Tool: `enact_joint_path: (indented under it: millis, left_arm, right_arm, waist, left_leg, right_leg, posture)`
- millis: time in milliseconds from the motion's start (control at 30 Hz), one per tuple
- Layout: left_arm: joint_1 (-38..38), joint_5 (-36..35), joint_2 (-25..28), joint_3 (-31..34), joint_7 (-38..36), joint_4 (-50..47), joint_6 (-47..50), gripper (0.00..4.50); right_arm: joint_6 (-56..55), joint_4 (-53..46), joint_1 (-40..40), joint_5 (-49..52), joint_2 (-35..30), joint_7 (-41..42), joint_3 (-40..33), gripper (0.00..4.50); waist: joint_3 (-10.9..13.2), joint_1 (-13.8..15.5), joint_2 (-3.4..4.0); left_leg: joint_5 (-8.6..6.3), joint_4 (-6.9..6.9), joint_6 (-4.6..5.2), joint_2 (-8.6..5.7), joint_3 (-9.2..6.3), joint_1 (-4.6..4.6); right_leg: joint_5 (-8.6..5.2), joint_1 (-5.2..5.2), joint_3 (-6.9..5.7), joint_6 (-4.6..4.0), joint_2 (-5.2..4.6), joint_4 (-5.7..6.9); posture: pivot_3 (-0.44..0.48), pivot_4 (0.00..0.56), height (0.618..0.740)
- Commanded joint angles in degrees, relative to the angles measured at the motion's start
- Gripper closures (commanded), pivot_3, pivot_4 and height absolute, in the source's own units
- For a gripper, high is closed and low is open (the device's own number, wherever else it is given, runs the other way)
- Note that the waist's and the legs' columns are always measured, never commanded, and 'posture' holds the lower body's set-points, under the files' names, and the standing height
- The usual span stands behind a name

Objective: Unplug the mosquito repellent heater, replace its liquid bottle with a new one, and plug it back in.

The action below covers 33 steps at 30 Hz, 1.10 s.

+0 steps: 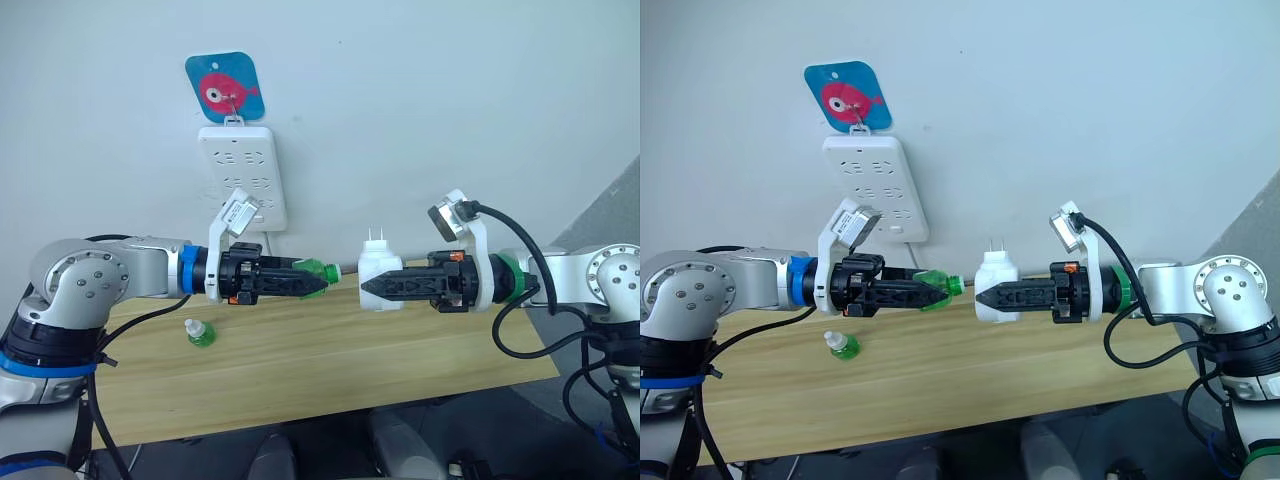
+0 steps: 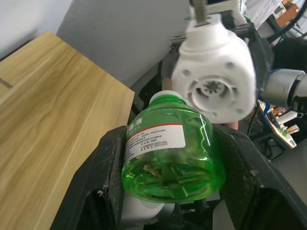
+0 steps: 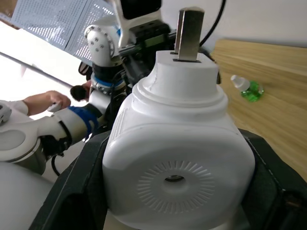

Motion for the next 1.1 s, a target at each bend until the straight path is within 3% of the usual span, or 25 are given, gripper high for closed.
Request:
enact_joint_path:
  millis: [33,200,333,533,633,833,1100]
  left_arm:
    - [0.37,0.11,0.61,3.44,-3.04,-2.33,0.32,2.27]
    - [7.43,9.29,0.69,5.4,-9.81,-7.07,-9.14,2.27]
    - [11.7,15.47,-1.79,6.38,-10.58,-9.04,-16.72,2.27]
    - [14.3,21.71,-4.19,4.96,-11.9,-11.73,-23.23,2.27]
    - [16.86,25.75,-2.2,3.15,-16.44,-13.72,-26.46,2.27]
    - [23.93,34.29,-0.1,0.88,-22.74,-15.05,-35.39,2.27]
    - [29.42,39.23,-1.49,0.54,-22.82,-16.25,-41.14,2.27]
  right_arm:
    - [0.4,-1.91,0.37,-1.31,-1.32,2.28,-2.23,1.43]
    - [-0.52,-2.34,4.15,-10.54,-3.49,1.98,-3.93,1.43]
    - [-1.11,-5.23,9.17,-20.01,-4.1,0.39,-3.89,1.43]
    - [-4.42,-8.05,15.9,-43.37,-5.78,0.18,0.59,1.43]
    - [-7.7,-5.54,17.63,-53.81,-5.75,1.01,2.14,1.43]
    - [-10.94,3.22,15.64,-68.94,-2.39,1.46,4.75,1.43]
    - [-8.29,14.32,8.58,-80.19,2.95,7.06,10.04,1.43]
  waist:
    - [0.0,0.0,0.0]
    - [-0.01,-0.03,0.0]
    - [-0.04,0.0,-0.01]
    - [-0.09,-0.01,-0.05]
    - [-0.09,-0.15,-0.05]
    - [-0.09,-0.38,-0.05]
    - [-0.08,0.1,-0.05]
  left_leg:
    - [0.0,0.0,0.0,0.0,0.01,0.0]
    - [0.0,0.0,-0.01,0.0,0.08,0.02]
    - [0.0,0.01,-0.01,0.0,0.11,0.02]
    - [0.0,0.04,-0.02,-0.02,0.27,0.02]
    - [0.0,0.05,-0.02,-0.02,0.3,0.04]
    - [0.0,0.0,-0.02,0.0,0.43,0.12]
    - [0.0,0.03,-0.01,-0.01,0.45,0.12]
  right_leg:
    - [0.0,0.0,0.0,0.0,0.0,0.0]
    - [0.0,-0.02,0.06,0.0,0.0,0.0]
    - [0.0,-0.02,0.1,0.0,-0.01,-0.01]
    - [0.01,-0.03,0.21,0.02,-0.05,-0.04]
    - [0.01,-0.03,0.23,0.02,-0.05,-0.03]
    - [0.01,-0.04,0.34,0.02,-0.05,-0.01]
    - [0.02,-0.03,0.38,0.02,-0.05,0.0]
  posture:
    - [-0.174,0.131,0.74]
    - [-0.19,0.12,0.74]
    - [-0.2,0.109,0.74]
    - [-0.196,0.108,0.74]
    - [-0.179,0.12,0.74]
    - [-0.158,0.122,0.74]
    - [-0.122,0.137,0.74]
